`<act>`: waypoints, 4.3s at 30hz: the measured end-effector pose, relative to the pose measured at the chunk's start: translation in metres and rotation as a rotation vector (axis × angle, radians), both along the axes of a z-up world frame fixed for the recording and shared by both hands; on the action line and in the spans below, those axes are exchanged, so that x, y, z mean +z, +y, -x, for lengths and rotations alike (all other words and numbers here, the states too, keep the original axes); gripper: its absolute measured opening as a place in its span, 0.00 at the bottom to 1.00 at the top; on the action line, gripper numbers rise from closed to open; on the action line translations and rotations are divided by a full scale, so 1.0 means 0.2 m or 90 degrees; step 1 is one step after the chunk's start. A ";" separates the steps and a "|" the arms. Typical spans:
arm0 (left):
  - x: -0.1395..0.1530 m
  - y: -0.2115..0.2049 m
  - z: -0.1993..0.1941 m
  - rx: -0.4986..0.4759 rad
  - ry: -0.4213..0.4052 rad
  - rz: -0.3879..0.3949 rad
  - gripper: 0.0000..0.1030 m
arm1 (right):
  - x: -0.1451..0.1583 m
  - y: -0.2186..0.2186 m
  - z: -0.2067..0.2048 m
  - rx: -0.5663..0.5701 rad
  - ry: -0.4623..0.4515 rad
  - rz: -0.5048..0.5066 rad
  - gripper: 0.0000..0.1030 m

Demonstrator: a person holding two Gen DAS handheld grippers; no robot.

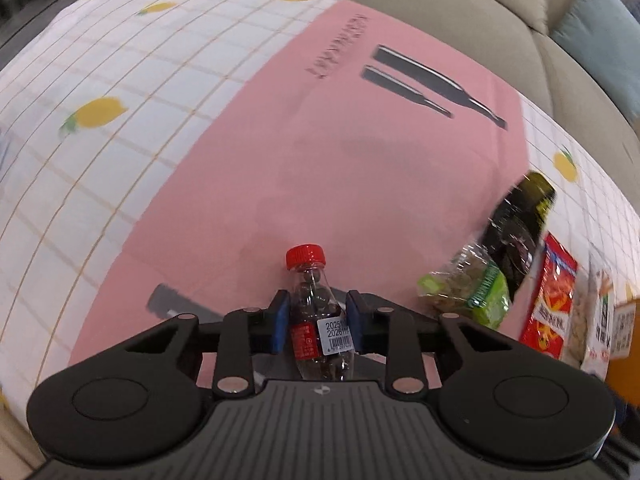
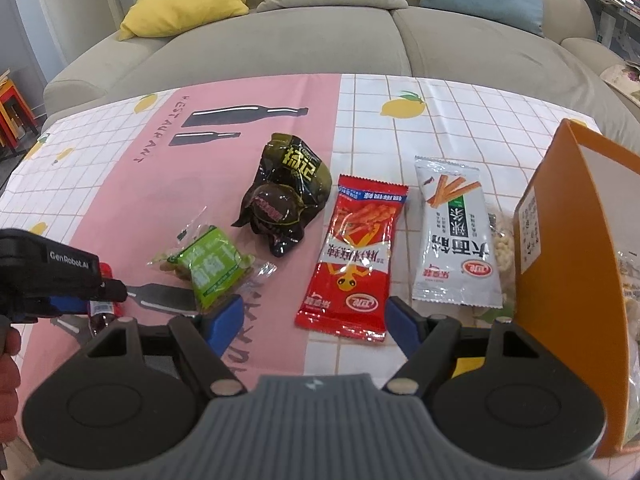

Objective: Organize snacks
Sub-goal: 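Grasp the cola-shaped candy bottle with the left tool while the right grasps the green snack bag, then carry the candy bottle and green bag over the box with both tools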

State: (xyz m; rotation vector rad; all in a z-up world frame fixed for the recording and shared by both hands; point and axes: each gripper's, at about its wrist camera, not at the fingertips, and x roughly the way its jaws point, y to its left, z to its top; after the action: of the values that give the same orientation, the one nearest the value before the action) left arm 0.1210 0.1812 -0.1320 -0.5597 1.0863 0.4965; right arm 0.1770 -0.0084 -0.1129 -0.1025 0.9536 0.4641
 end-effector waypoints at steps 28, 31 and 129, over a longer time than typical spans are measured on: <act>-0.02 0.08 0.03 -0.046 -0.027 0.088 0.44 | -0.01 0.23 -0.08 0.072 -0.013 -0.055 0.74; -0.03 0.07 0.03 -0.056 -0.023 0.084 0.36 | -0.01 0.26 -0.05 0.112 -0.049 -0.042 0.72; 0.29 -1.82 -0.64 -0.598 -0.052 0.115 0.32 | 0.24 -1.53 -0.29 -0.065 0.047 0.174 0.40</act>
State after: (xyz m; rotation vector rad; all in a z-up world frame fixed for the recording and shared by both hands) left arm 0.2483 -0.1835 -0.0735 -0.1729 1.1877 -0.4422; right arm 0.2344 -0.3141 -0.0655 -0.2838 1.0854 0.2427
